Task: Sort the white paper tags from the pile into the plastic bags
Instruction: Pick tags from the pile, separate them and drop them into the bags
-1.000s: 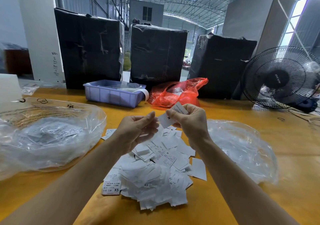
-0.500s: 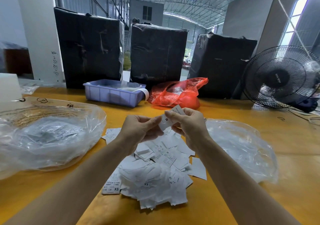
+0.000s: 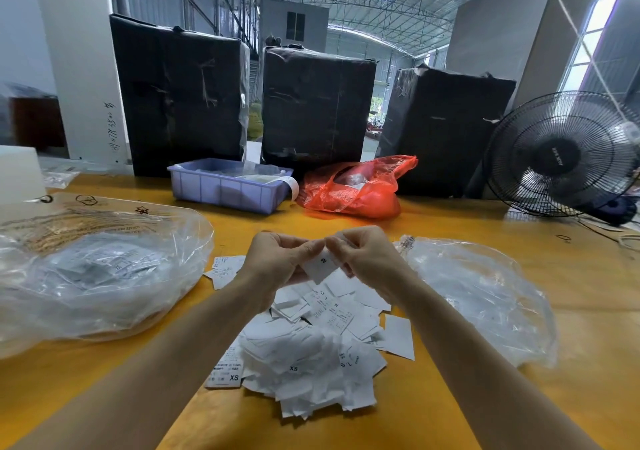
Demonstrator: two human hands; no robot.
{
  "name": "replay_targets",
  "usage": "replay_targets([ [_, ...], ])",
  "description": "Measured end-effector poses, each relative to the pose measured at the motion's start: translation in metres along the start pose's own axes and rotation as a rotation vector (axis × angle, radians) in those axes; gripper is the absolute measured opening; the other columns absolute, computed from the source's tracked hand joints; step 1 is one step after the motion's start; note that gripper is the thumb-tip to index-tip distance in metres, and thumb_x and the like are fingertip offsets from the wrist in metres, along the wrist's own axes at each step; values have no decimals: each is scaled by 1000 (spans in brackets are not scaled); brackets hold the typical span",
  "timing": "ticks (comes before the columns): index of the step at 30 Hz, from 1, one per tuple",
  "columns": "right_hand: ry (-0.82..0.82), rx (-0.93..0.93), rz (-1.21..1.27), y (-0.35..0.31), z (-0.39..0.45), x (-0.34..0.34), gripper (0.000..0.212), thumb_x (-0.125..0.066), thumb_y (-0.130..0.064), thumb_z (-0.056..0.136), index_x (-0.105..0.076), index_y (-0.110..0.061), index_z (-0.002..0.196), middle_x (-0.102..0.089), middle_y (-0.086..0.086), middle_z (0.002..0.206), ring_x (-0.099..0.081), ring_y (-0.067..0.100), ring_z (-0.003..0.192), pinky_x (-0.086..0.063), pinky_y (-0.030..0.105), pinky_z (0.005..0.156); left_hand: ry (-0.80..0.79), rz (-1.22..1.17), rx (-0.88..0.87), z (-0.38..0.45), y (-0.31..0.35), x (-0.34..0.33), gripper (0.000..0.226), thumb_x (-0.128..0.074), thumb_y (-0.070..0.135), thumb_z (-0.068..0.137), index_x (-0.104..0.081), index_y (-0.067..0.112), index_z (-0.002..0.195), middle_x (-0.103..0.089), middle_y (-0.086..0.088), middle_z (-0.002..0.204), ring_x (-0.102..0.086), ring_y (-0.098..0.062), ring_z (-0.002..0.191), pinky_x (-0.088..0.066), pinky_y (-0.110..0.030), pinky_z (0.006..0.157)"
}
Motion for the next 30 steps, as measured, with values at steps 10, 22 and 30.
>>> replay_targets([
  [10,164,96,134,-2,3,19,25,-66,-1,84,-63,5,109,-64,11,71,-57,9,50,-50,18,52,151,-129,22,2,-3,12,14,-77,13,74,-68,3,79,-70,-14,82,-68,-20,68,-58,-29,60],
  [22,-88,188,-255,-15,-1,-19,39,-61,-26,90,-61,-5,123,-51,-10,92,-50,6,84,-45,29,83,321,-120,-5,-2,-5,26,20,-79,21,73,-71,7,85,-68,-20,104,-62,-26,81,-50,-34,67],
  [30,150,34,150,-1,1,7,24,-72,-4,80,-69,3,102,-70,13,80,-59,12,60,-50,20,60,121,-115,126,-6,-2,8,46,-78,36,63,-69,10,100,-69,-8,83,-62,-21,77,-51,-31,62],
])
Point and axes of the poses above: each hand's wrist, its own z-axis towards the middle knuckle, its own x-axis out of the back of the hand, y = z × x, the point moved 8 cm from there along z, towards the middle knuckle
